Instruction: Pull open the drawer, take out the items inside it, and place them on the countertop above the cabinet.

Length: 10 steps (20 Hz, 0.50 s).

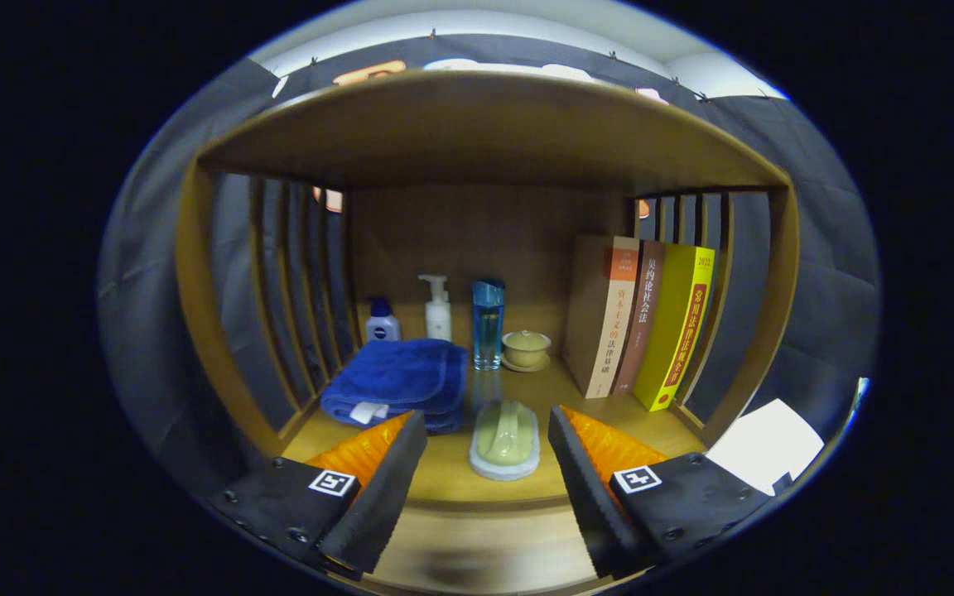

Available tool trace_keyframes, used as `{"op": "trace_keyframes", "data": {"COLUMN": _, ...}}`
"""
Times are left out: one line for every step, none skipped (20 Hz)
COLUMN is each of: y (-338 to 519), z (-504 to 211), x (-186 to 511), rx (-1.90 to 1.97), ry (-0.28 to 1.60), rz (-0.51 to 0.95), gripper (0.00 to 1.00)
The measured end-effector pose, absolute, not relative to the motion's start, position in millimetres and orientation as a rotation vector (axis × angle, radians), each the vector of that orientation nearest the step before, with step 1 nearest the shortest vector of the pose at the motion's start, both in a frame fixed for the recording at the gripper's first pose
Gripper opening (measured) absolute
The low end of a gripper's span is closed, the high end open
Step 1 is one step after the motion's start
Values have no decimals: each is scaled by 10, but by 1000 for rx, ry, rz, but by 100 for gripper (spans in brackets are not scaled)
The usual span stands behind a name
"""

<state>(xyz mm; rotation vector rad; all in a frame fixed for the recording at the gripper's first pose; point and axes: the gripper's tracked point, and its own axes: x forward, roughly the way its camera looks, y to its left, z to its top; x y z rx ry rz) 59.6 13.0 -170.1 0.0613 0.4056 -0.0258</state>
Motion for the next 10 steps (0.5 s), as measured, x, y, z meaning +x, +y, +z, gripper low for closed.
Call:
{"op": "trace_keyframes", "data": {"y": 157, "z": -1631, "x": 470, "rx": 68, "ry": 391, "rz": -17, "gripper": 98}}
{"op": "trace_keyframes", "data": {"y": 188, "z": -1585, "x": 332, "rx": 72, "ry": 377, "rz": -12, "gripper": 97}}
{"op": "trace_keyframes", "data": {"y": 207, "z": -1555, "x": 188, "rx": 77, "ry": 369, "rz": -5, "gripper": 97}}
{"op": "trace_keyframes", "data": {"y": 203, "z": -1524, "x": 58, "rx": 80, "ry": 356, "rz": -6, "gripper": 97}}
{"op": "trace_keyframes", "data": {"y": 177, "z": -1498, "x": -55, "rx": 79, "ry": 344, "rz": -14, "gripper": 97}}
{"op": "trace_keyframes", "data": {"y": 165, "z": -1488, "x": -171, "rx": 81, "ry": 333, "rz": -14, "gripper": 97}}
{"op": "trace_keyframes", "data": {"y": 167, "z": -1507, "x": -297, "rx": 85, "ry": 329, "rz": -11, "gripper": 97}}
{"op": "trace_keyframes", "data": {"y": 159, "z": -1535, "x": -426, "rx": 96, "ry": 327, "rz": -10, "gripper": 97}}
{"op": "trace_keyframes", "data": {"y": 166, "z": -1556, "x": -537, "rx": 109, "ry": 322, "rz": -4, "gripper": 97}}
{"op": "trace_keyframes", "data": {"y": 148, "z": -1579, "x": -663, "rx": 116, "ry": 312, "rz": -2, "gripper": 97}}
